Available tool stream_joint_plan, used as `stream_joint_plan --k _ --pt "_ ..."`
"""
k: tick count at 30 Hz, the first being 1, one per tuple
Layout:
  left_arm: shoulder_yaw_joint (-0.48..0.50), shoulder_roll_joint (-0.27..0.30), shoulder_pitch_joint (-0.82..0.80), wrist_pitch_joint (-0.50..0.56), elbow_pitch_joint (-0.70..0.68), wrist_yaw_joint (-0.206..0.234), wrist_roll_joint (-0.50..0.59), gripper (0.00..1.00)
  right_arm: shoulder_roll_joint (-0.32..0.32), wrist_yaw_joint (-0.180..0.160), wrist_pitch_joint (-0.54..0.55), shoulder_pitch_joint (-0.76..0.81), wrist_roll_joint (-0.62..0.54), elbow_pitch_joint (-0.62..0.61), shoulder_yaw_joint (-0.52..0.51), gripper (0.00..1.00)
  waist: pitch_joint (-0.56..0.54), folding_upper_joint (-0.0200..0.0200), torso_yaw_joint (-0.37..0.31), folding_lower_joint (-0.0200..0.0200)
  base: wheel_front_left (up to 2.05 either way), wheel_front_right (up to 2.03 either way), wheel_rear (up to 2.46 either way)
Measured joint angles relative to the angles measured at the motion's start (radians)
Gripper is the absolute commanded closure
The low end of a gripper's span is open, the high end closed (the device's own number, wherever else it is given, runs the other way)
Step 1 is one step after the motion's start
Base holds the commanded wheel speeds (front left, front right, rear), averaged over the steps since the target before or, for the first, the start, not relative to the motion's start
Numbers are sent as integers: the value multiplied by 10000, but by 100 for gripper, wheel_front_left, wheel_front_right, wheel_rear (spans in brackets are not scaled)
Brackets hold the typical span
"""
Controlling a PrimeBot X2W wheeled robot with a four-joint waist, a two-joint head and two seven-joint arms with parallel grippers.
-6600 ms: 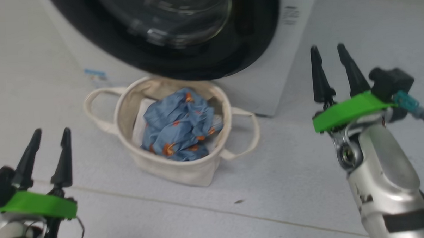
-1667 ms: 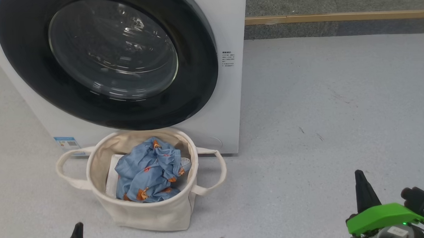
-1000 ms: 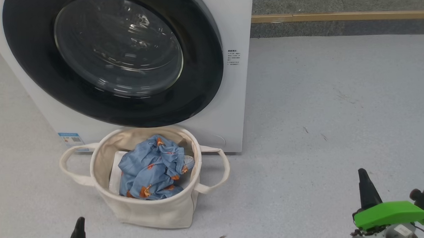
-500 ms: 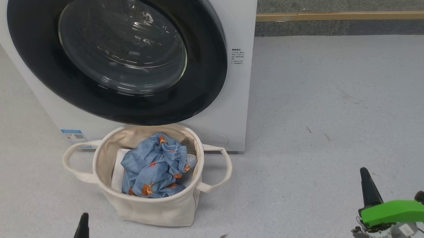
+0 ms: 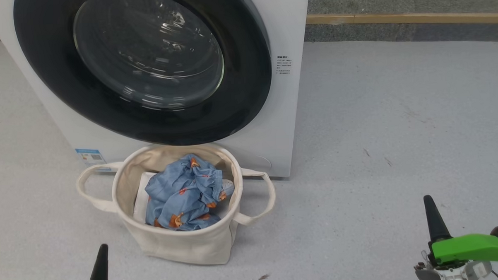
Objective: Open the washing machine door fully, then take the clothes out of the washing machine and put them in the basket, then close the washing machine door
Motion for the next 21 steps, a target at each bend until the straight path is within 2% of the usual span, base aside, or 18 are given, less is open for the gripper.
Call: stream_joint_plan --k 21 --pt "397 -504 -174 585 -192 0 -1563 100 0 0 550 10 2219 -268 -84 100 70 0 192 0 0 0 0"
